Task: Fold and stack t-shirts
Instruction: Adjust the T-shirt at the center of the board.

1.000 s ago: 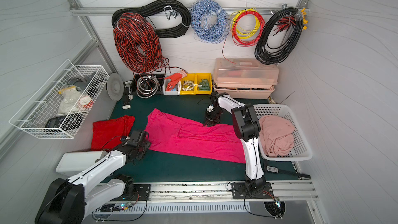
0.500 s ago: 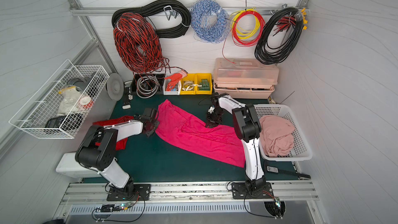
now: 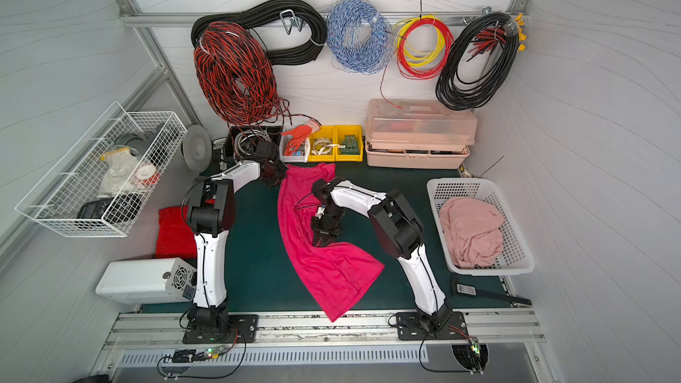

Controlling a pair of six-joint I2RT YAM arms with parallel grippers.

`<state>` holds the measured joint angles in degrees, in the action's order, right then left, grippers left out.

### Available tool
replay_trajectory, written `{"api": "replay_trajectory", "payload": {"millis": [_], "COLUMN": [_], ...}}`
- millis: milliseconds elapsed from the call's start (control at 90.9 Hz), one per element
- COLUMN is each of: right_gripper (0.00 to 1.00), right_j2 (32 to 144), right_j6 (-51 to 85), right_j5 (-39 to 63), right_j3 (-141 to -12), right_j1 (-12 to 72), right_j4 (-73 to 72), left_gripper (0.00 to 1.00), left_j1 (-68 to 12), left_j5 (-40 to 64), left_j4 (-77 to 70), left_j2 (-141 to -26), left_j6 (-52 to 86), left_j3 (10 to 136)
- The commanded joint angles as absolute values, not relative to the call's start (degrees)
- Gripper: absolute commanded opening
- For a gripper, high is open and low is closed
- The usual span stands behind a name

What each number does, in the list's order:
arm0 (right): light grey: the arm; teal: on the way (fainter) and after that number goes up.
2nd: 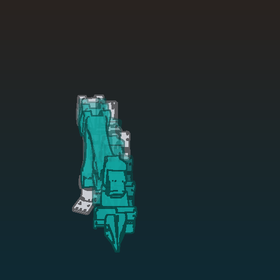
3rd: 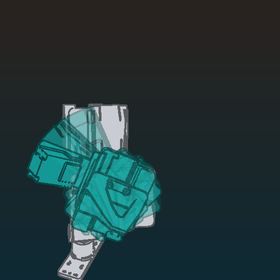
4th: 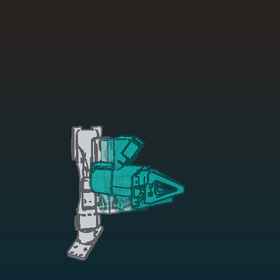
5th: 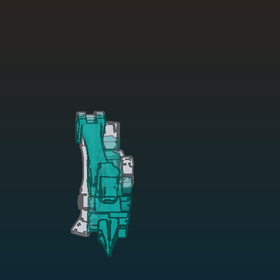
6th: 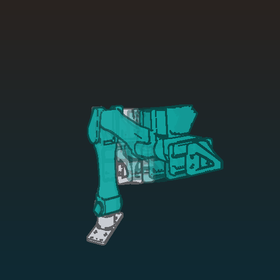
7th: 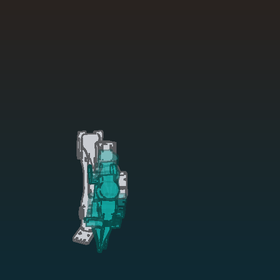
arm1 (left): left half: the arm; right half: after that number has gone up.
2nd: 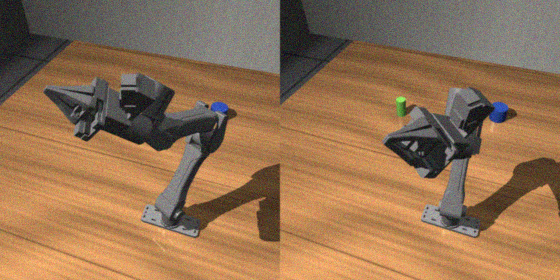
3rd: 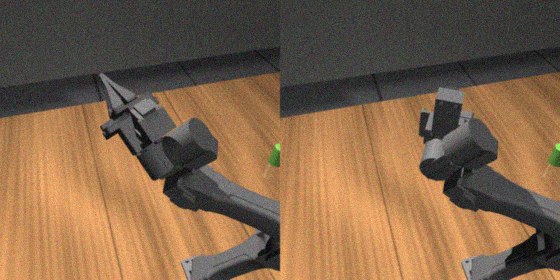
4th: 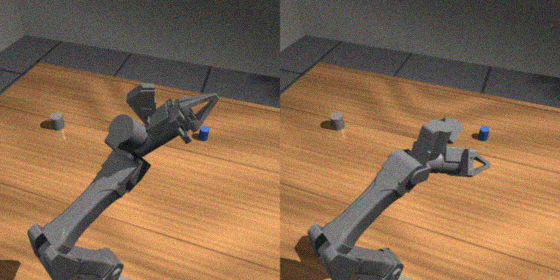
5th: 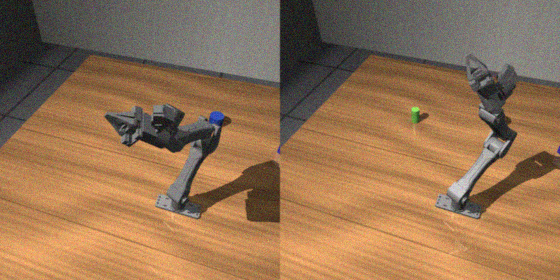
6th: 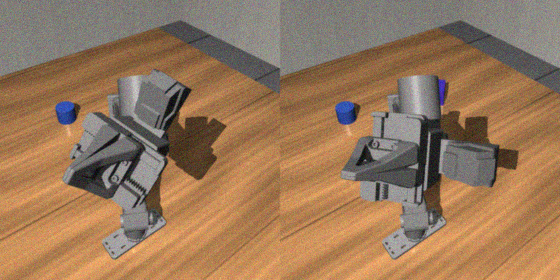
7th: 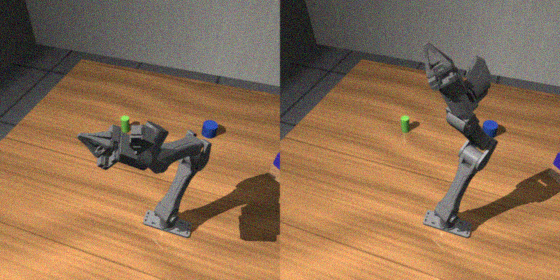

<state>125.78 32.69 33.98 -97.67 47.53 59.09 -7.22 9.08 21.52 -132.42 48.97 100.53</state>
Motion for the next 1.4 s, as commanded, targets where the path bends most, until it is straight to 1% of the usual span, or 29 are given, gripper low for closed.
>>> {"api": "replay_trajectory", "payload": {"millis": [0, 165, 231, 308, 341, 396, 451, 561, 660, 804, 914, 1046, 1167, 1277, 1387], "right_gripper": [0.30, 0.30, 0.32, 0.44, 0.47, 0.53, 0.56, 0.54, 0.53, 0.52, 0.52, 0.52, 0.51, 0.46, 0.35], "right_j2": [124.85, 120.81, 118.59, 117.05, 116.88, 117.17, 118.07, 120.94, 124.20, 127.78, 129.02, 130.53, 131.81, 132.88, 133.88], "right_j6": [35.37, 33.53, 31.90, 30.24, 29.81, 29.63, 30.48, 34.57, 39.11, 42.67, 44.92, 48.63, 50.08, 49.62, 48.47], "right_j5": [36.83, 28.15, 24.70, 23.53, 23.86, 25.98, 29.57, 37.54, 41.47, 42.17, 41.51, 41.31, 40.61, 39.17, 37.42], "right_j3": [-97.33, -94.28, -94.07, -94.44, -94.51, -94.41, -93.65, -92.15, -93.19, -95.00, -92.87, -90.26, -91.41, -94.04, -96.28], "right_j1": [45.72, 39.00, 36.07, 32.18, 30.40, 27.53, 24.95, 21.63, 21.45, 23.51, 24.77, 24.99, 25.62, 26.63, 26.89], "right_j4": [60.18, 62.43, 62.74, 62.16, 61.30, 59.07, 54.78, 42.94, 34.82, 28.40, 22.40, 14.59, 12.42, 14.47, 16.77], "left_gripper": [0.00, 0.00, 0.21, 0.43, 0.51, 0.59, 0.63, 0.63, 0.61, 0.60, 0.61, 0.61, 0.61, 0.61, 0.61], "left_j1": [-7.45, -7.47, -7.38, -7.13, -7.21, -7.24, -7.24, -7.29, -7.50, -9.89, -12.96, -15.53, -16.47, -16.96, -16.96], "left_j5": [13.80, 16.38, 15.73, 13.04, 10.94, 8.58, 7.32, 11.08, 17.34, 21.48, 22.98, 22.66, 24.09, 23.22, 22.91], "left_j4": [21.02, 17.57, 17.83, 19.55, 20.80, 22.49, 24.91, 26.78, 25.32, 27.06, 31.30, 39.15, 43.28, 47.44, 47.41], "left_j2": [-133.65, -130.16, -126.74, -120.92, -117.96, -112.65, -107.39, -98.33, -90.92, -76.29, -62.51, -48.42, -40.94, -38.21, -38.69], "left_j6": [46.94, 45.87, 44.59, 42.74, 41.89, 40.38, 39.46, 39.41, 41.52, 43.61, 46.49, 50.26, 53.04, 52.74, 52.16], "left_j3": [100.27, 97.38, 95.35, 91.73, 90.22, 87.19, 84.09, 75.51, 63.68, 47.54, 38.91, 34.26, 31.49, 30.66, 30.52]}}
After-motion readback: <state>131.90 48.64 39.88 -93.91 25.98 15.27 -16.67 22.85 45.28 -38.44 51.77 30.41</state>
